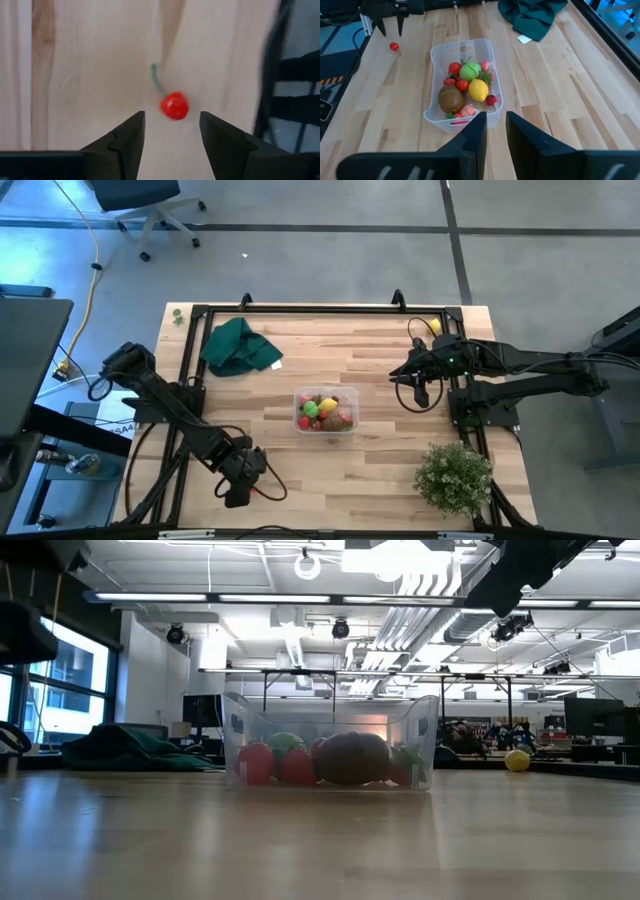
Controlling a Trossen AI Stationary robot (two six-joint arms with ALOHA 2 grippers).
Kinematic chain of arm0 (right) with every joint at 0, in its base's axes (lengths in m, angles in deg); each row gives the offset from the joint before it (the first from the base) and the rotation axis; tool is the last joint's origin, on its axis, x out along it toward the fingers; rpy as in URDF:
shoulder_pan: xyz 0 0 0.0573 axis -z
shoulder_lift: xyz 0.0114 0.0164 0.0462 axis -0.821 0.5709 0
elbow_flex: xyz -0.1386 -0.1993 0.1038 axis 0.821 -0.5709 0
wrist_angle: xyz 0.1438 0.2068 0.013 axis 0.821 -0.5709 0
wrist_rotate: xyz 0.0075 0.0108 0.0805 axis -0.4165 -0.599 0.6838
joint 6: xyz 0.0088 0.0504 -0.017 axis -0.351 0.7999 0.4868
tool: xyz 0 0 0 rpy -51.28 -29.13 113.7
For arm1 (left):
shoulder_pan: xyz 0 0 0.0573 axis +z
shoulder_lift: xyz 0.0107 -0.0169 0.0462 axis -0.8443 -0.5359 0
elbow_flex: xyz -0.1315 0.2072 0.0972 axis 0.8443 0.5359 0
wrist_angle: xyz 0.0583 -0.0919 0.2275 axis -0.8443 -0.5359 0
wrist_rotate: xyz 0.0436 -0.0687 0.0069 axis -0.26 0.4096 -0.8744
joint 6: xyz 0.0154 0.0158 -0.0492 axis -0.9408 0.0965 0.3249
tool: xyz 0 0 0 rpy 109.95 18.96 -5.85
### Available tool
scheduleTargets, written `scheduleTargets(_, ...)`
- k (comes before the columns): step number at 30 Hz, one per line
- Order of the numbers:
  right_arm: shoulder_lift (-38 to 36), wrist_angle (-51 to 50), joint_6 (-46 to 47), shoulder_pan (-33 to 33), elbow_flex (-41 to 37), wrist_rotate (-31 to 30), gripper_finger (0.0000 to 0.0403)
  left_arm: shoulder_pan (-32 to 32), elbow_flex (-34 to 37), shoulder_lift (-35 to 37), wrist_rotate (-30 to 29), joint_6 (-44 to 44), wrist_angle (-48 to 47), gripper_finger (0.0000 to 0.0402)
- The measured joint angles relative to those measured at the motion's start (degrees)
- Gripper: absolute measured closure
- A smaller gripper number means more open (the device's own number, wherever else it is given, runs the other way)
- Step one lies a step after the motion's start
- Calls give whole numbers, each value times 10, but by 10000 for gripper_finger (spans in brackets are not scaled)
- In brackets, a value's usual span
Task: Pick and placing Produce into tupperware
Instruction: Put the red cherry into the transparent bin
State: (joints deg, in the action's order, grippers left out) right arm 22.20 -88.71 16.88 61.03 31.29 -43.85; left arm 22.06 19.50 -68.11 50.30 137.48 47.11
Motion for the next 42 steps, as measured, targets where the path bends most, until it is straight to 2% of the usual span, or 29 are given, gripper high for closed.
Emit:
scheduleTargets(7, 0, 0, 0, 0, 0, 0, 340, -5, 1, -39, 9, -4, 27, 198)
scheduleTargets(19, 0, 0, 0, 0, 0, 0, 340, -5, 1, -59, 4, -16, 32, 159)
scheduleTargets(42, 0, 0, 0, 0, 0, 0, 340, -21, -1, -95, -22, -31, 54, 159)
